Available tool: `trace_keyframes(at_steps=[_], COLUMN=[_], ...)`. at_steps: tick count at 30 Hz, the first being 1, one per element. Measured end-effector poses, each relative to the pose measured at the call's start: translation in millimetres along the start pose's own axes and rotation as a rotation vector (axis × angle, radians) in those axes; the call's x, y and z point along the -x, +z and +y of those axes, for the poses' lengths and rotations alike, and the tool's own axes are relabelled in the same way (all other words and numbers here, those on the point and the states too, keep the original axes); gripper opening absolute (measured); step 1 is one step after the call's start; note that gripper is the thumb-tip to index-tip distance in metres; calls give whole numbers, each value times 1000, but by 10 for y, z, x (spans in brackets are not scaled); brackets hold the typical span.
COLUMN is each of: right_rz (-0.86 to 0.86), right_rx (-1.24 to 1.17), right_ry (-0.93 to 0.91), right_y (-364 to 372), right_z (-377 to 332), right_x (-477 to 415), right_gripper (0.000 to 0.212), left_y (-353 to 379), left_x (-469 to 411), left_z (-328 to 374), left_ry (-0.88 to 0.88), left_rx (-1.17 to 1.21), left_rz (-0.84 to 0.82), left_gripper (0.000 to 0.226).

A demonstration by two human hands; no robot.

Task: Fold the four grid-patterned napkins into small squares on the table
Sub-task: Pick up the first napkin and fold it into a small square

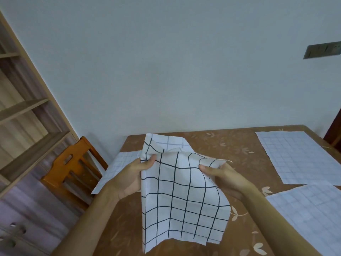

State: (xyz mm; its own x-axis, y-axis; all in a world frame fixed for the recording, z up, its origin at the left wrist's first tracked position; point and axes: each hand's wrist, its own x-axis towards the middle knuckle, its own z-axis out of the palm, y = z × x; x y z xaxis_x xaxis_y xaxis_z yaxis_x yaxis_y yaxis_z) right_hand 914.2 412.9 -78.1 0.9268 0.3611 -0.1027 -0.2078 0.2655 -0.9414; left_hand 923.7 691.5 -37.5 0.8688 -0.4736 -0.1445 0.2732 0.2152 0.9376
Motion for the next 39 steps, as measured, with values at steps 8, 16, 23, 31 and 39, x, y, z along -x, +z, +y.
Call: trace_keyframes(at_steps=[8,16,23,31,39], right_rz=[114,171,293,283,389], right_rx=[-64,66,81,179,190], right_ry=[-209,-211,-278,-393,-472], right_y=[-62,-36,-20,-30,-5], right_z=[11,-141,-211,-235,-226], right_x=[-137,-49,-73,-41,-107], right_gripper=[54,33,42,76,72], left_y=[68,-36,-29,5,-70], left_x=[-8,-21,17,-45,-77], left_z=[-3,10,-7,32,-85], left_ry=[296,363,358,315,251], left_rx=[-486,-406,-487,-285,-408], left_rz=[358,452,465,453,384], left_gripper=[35,25,30,33,68])
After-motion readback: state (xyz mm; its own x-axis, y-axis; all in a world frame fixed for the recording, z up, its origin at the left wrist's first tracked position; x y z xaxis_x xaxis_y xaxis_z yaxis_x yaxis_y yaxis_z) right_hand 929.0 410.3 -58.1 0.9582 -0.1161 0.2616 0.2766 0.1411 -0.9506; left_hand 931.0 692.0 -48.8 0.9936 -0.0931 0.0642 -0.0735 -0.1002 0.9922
